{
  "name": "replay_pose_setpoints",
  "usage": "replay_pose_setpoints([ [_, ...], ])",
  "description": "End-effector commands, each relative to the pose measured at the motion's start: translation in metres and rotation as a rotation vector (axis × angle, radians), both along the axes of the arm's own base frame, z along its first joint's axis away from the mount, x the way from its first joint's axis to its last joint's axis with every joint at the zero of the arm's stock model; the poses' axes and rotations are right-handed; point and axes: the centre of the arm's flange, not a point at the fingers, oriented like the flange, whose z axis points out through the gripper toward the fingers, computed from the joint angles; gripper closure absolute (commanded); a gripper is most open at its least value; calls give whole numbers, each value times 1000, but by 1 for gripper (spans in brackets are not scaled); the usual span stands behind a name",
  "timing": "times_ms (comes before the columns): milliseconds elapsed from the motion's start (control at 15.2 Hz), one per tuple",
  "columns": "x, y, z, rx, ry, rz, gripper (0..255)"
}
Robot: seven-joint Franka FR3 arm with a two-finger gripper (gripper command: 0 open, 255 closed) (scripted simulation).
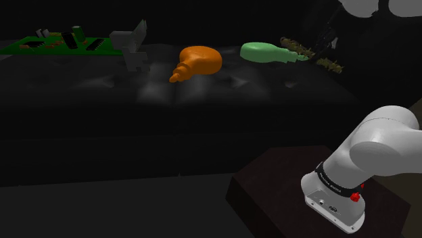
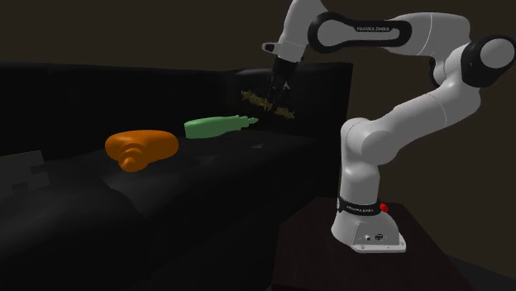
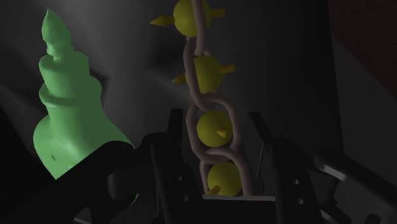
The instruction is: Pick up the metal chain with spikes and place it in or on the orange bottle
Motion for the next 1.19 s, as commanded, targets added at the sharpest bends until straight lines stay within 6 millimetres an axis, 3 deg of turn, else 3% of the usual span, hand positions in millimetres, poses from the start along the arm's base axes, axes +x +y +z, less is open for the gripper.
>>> replay_pose_setpoints([
  [0, -1, 0, 11, 0, 0, 0, 255],
  [1122, -1, 0, 101, 0, 0, 0, 255],
])
